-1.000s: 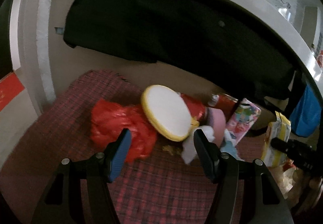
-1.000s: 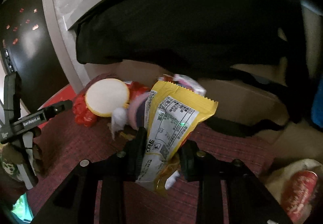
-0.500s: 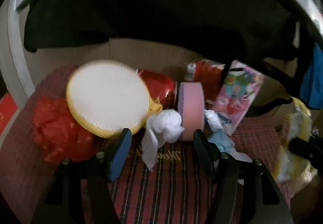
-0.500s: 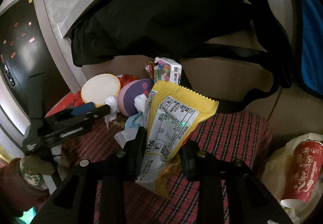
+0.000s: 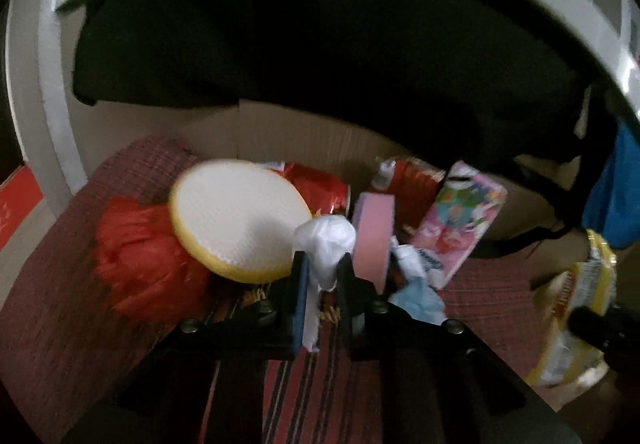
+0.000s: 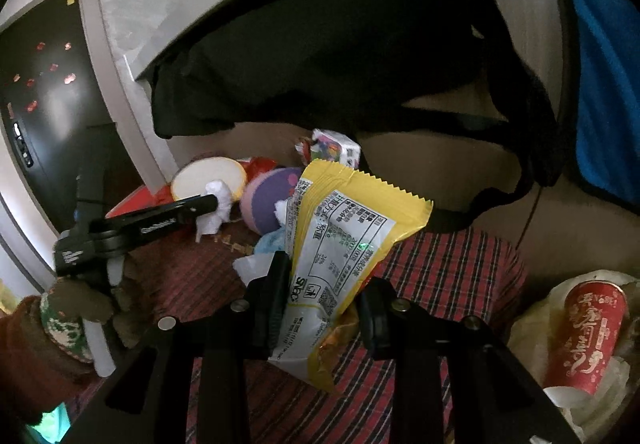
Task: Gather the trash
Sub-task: 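Grasp the crumpled white tissue with the left tool, then carry the tissue with the left tool while the right tool carries the yellow packet to the bin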
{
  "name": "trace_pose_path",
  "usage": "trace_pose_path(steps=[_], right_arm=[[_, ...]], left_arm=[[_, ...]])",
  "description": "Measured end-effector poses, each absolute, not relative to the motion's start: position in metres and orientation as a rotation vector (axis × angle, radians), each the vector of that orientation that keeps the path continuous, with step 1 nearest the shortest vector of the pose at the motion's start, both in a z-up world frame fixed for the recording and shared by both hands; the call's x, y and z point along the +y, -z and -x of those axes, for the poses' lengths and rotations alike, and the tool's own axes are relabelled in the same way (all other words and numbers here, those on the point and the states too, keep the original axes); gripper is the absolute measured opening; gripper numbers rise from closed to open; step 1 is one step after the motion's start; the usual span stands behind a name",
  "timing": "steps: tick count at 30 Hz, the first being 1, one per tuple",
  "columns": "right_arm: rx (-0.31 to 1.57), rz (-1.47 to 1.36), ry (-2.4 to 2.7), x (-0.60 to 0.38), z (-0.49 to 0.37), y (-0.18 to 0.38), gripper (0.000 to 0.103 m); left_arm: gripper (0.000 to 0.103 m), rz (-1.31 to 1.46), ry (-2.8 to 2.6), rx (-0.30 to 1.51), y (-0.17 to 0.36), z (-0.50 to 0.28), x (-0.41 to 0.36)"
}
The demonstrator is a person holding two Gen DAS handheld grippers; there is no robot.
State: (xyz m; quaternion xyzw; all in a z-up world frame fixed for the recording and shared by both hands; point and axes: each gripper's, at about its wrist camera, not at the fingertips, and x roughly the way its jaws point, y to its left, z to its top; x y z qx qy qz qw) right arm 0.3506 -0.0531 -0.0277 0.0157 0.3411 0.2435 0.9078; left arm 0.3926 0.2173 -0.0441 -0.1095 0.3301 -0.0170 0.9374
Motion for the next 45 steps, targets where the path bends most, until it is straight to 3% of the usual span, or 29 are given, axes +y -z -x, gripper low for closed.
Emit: trace_pose_path(steps=[25,35,45], right_arm=[[0.521,-0.023,-0.492,-0.105,-0.268,-0.048,0.029],[0.42,0.015,-0.341,-0.187,-0.226,-0.073,0.029],[0.421,0.004,-0.182,-0.276,-0.222,-0.068,0.029]], left_arm=[[0.014,0.174,0.126,0.469,-0.049,-0.25,0.15],[0.014,0.138,0.308,0.421,-0.065,-0.236,0.057],[0.014,0.119,0.519,0.474,-0.042,-0.262,-0.051]])
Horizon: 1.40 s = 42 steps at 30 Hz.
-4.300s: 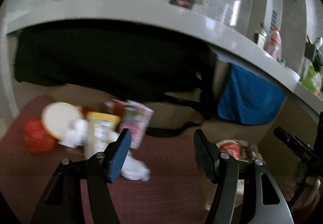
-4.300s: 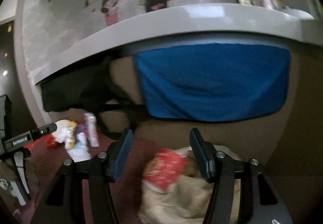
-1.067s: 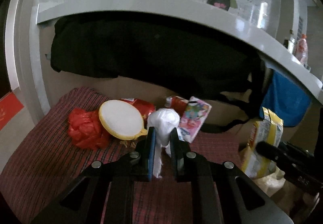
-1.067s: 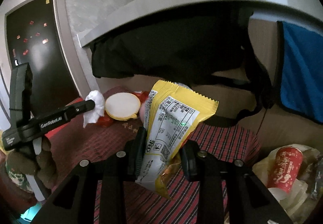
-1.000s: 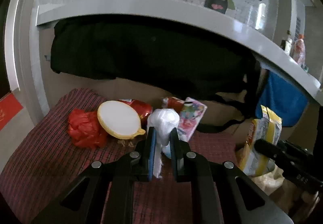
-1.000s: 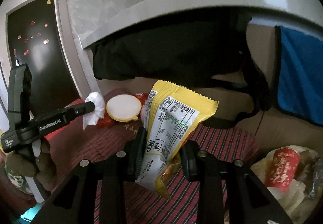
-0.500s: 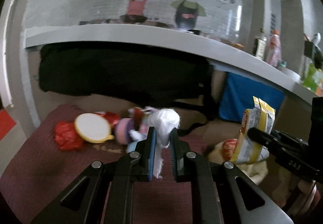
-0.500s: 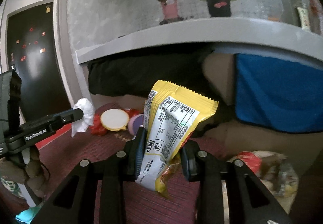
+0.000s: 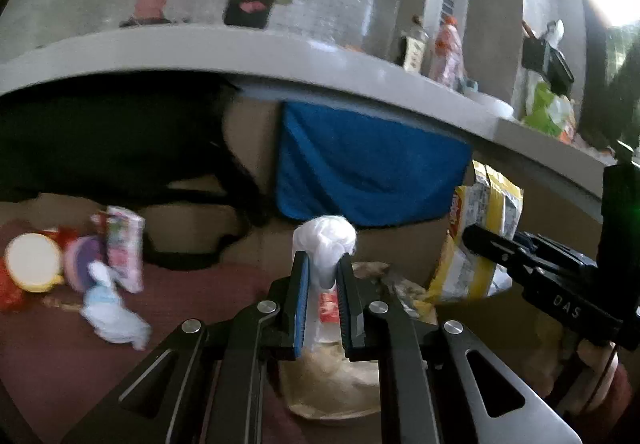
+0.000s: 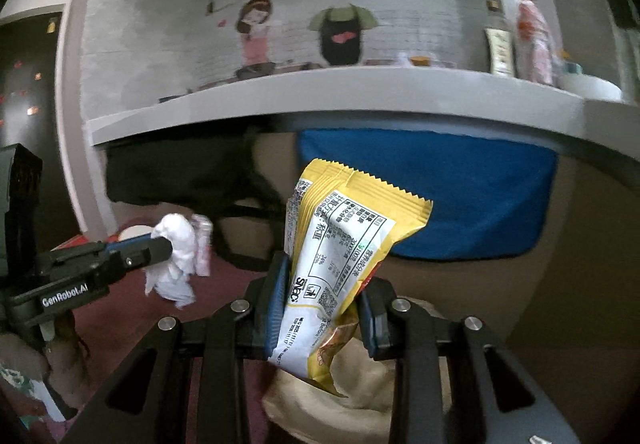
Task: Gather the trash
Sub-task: 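Carry the tissue with the left tool while the right tool carries the yellow packet to the bin, then open the left tool over the bin while the right tool releases the packet into it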
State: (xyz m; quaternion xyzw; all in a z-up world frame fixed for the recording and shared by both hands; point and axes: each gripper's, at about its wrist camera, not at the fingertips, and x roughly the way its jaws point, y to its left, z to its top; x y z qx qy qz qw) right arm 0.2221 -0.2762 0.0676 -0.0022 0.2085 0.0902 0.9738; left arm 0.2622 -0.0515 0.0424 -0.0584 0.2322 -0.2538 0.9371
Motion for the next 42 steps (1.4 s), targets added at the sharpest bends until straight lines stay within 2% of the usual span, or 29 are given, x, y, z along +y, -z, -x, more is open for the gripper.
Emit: trace_pose_path(steps=[18,32,40,42], right_arm=[[0.571,-0.121,-0.149,-0.331,-0.278,0.005,0.029],[0.852,-0.221,-0.161,-0.348,-0.341,0.102,0.029],[0.897,-0.188,-0.147,-0.345,-0.347,0.114,0.031],[0.896,-0.184,-0.137,-0.344,-0.347,0.113,0.033]], left_arm=[[0.014,0.133,0.597,0.712,0.035,-0.337,-0.117],[0.014,0.11,0.622,0.926,0.1,-0.398,-0.158],[0.014,0.129,0.645,0.997,0.12,-0.411,-0.162],[0.018,0.166,0.686,1.001,0.12,-0.414,-0.16]])
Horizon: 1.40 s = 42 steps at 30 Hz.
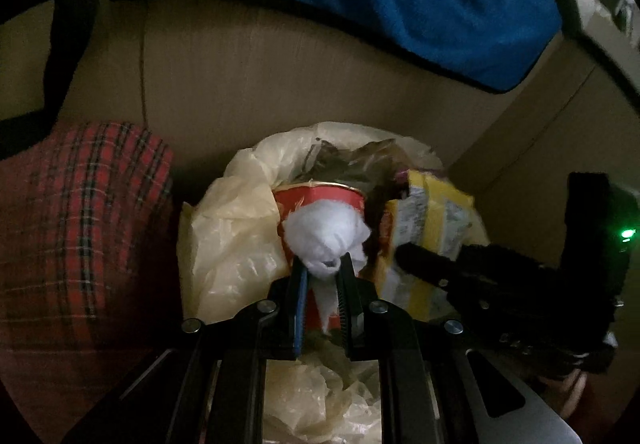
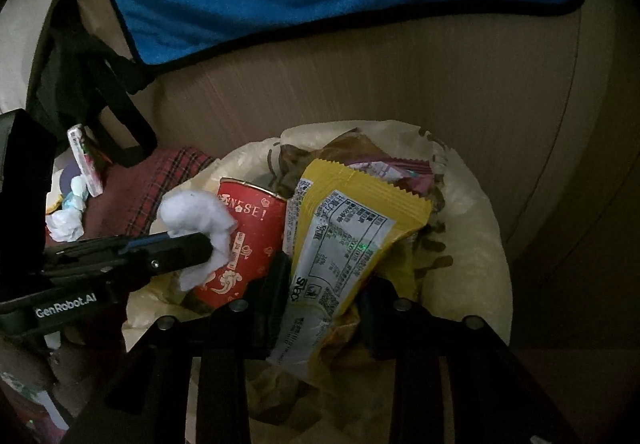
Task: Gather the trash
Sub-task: 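Open the left tool over the bin while the right tool releases the packet into it, then reach the left tool to the red plastic bag while the right tool grasps the white plastic bag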
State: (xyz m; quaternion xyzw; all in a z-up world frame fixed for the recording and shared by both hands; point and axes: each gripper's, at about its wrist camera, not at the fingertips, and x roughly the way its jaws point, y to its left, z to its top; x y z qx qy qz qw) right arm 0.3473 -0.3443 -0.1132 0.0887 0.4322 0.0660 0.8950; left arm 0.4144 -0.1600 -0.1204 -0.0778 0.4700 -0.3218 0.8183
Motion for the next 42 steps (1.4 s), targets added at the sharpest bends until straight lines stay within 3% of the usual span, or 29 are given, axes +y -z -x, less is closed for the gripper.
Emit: trace_pose_path(steps=[2,5,8,12,23,29,31,42], right_arm=[[0.899,-0.201,-0.129,-0.346,-0.346,0.112,0.034],[0.895,-0.238,-0.141,-0.346,-0.343,0.11,0.037],[0.883,-0.253,-0.134,-0.347,-0.336,0.102,0.038],[0.825,-0.226,-0.13,-0.343,-0.321,0.081,0.054],[0.575,-0.081,-0.08,-0.302,-0.274,-0.012,0.055],[0.46,-0.004,-0.126,-0.24,-0.257,-0.057,0.058],[0.439,0.003,-0.158,-0.217,-0.256,-0.067,0.065],[0.447,0.039,-0.383,-0.081,-0.282,-0.076,0.068]], left_arm=[[0.036,0.184,0.696,1.004,0.119,-0.415,-0.159],[0.048,0.24,0.725,1.0,0.113,-0.413,-0.149],[0.048,0.267,0.739,0.981,0.101,-0.407,-0.137],[0.049,0.276,0.739,0.93,0.081,-0.394,-0.112],[0.049,0.274,0.591,0.678,0.004,-0.35,-0.02],[0.049,0.261,0.458,0.557,-0.037,-0.31,0.066],[0.049,0.265,0.414,0.531,-0.048,-0.296,0.098],[0.049,0.309,0.085,0.427,-0.077,-0.238,0.275]])
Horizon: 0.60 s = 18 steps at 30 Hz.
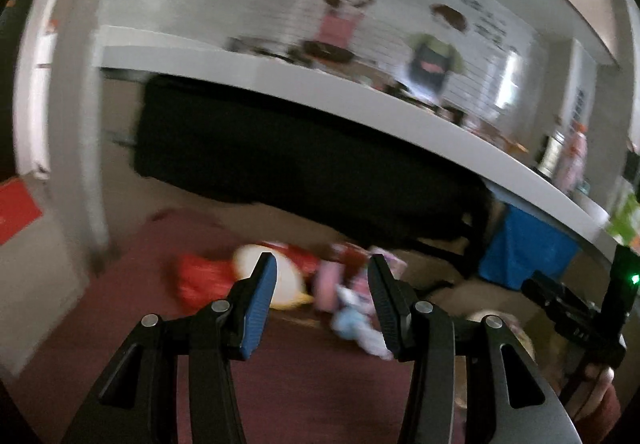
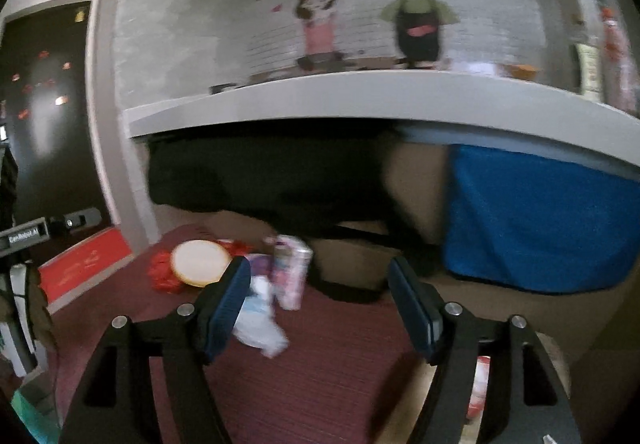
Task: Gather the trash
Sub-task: 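Reach the left tool to the red plastic bag while the right tool grasps the white plastic bag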
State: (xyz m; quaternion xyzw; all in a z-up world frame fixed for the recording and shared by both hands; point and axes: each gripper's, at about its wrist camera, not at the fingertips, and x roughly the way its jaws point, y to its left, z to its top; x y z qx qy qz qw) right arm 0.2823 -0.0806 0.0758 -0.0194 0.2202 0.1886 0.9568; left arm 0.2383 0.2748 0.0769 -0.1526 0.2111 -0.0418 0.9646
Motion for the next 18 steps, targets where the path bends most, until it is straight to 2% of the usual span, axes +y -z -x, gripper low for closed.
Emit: trace_pose_path(steps=[5,10,18], right_arm=[[0.517,0.071,-0.467,-0.022,-0.312,-0.05,0.068],[0.603,0.149,-0.523,0.015,-0.331,-0.016,0.068],[0.647,0.183,-0.526,0.019,-0.351,0.012,0.067]], left_arm=[[0.049,0.337,0.012,0.426,-0.065,-0.24,0.322],[0.049,0.438,0.048,0.515,-0.02,-0.276,0.348],[0.052,0.536,-0.001,0.652,0.063,-0.358,0.371]])
